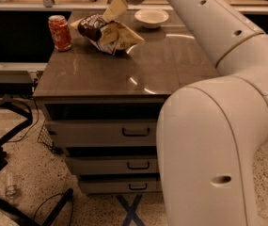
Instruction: Move brown chip bag near coke can
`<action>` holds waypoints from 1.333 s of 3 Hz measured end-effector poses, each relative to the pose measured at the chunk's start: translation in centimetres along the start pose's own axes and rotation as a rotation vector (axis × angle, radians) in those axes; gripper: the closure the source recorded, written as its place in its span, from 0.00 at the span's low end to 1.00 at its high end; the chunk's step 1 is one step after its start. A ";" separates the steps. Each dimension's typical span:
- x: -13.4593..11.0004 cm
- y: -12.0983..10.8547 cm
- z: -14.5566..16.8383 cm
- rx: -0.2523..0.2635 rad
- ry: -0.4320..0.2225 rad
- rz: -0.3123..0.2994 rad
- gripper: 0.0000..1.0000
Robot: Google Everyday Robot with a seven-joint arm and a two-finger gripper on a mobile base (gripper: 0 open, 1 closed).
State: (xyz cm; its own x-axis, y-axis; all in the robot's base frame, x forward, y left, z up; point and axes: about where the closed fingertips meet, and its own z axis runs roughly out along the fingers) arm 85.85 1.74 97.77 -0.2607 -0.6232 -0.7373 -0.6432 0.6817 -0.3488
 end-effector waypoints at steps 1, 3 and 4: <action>1.5 -5.5 -4.8 0.102 0.026 0.180 0.00; 4.6 -10.8 -17.5 0.329 -0.022 0.432 0.00; 4.8 -11.7 -28.7 0.485 -0.197 0.504 0.00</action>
Offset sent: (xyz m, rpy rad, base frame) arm -0.0955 -0.1891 0.0614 0.2664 0.0643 -0.6168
